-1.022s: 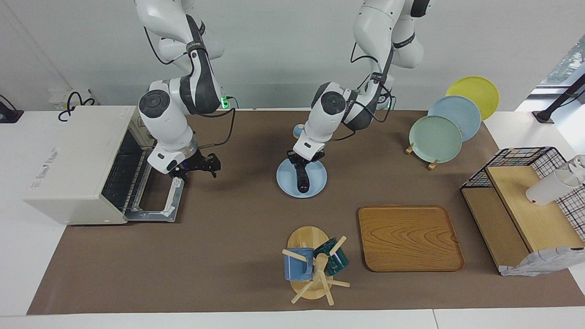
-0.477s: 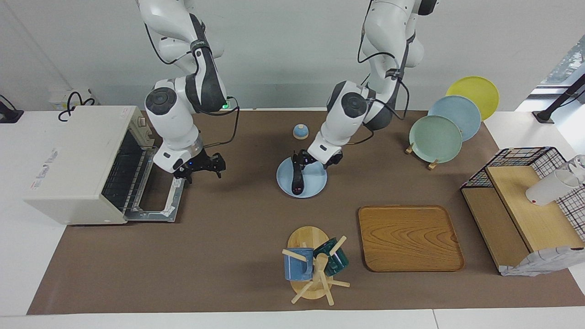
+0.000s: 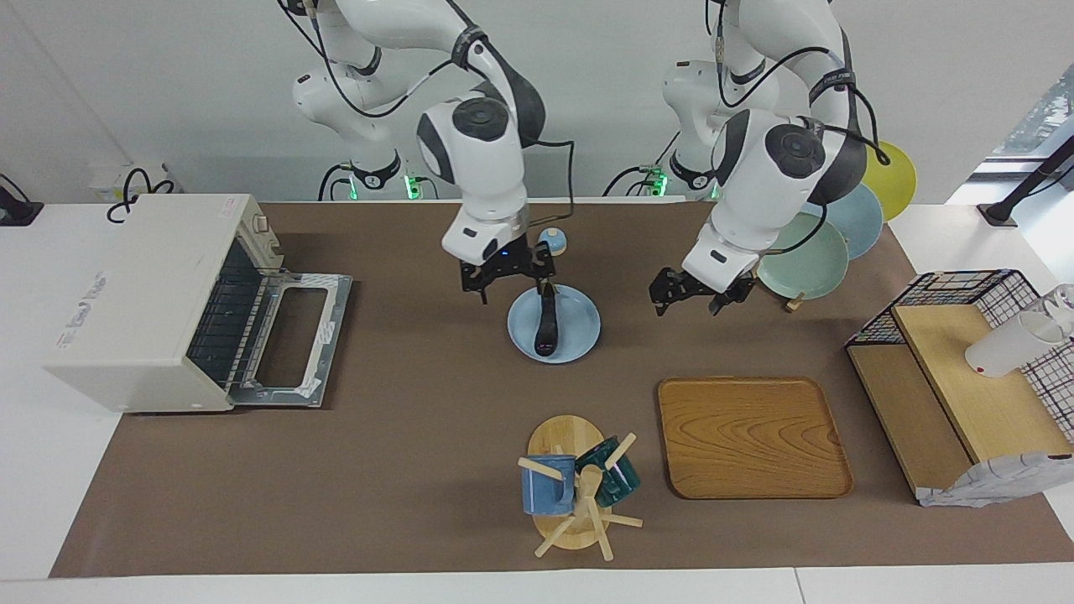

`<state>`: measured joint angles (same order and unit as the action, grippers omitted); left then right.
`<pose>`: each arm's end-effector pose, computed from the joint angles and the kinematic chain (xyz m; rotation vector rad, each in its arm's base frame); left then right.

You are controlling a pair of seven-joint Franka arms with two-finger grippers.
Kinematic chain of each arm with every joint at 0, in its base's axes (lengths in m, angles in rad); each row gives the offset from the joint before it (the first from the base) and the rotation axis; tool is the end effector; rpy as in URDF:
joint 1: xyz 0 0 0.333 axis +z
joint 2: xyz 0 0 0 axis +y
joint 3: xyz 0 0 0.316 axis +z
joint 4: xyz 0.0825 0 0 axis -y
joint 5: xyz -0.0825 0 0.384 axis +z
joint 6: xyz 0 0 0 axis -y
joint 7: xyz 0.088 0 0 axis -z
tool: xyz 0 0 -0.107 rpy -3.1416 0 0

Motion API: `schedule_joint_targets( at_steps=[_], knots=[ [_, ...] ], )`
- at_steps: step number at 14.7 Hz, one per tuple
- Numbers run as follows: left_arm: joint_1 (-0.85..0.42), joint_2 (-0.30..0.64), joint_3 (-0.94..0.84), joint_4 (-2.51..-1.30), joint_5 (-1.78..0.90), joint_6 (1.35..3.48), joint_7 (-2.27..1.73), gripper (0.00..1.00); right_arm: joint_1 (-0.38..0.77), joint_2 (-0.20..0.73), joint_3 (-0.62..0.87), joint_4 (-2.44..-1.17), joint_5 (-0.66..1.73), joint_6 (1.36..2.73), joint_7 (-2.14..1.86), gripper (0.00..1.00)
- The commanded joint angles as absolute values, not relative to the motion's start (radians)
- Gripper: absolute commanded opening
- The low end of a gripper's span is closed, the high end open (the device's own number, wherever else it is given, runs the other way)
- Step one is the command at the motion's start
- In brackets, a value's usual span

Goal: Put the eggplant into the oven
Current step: 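Take the eggplant with the right gripper while the left gripper withdraws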

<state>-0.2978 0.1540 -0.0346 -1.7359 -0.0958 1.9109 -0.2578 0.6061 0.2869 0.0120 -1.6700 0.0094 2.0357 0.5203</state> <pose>0.5755 -0.2048 0.4857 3.0429 -0.0656 -0.0119 0.5311 0.3774 0.4448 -3.0843 -0.1440 -0.0926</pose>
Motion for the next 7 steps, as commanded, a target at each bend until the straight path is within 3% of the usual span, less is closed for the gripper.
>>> schedule_joint_targets(
  at_steps=[1,3,7],
  knots=[
    [-0.210,0.120,-0.044,-1.727,-0.072,1.864,-0.131,1.00,0.690,0.568,0.006,-1.386,-0.047,2.009,0.702,1.00],
    [-0.152,0.083,-0.044,-1.727,-0.072,1.833,-0.054,1.00,0.718,0.597,0.006,-1.400,-0.054,2.127,0.756,1.00],
    [-0.106,-0.003,-0.041,-1.727,-0.057,1.729,-0.022,1.00,0.745,0.615,0.006,-1.457,-0.061,2.190,0.761,1.00]
  ],
)
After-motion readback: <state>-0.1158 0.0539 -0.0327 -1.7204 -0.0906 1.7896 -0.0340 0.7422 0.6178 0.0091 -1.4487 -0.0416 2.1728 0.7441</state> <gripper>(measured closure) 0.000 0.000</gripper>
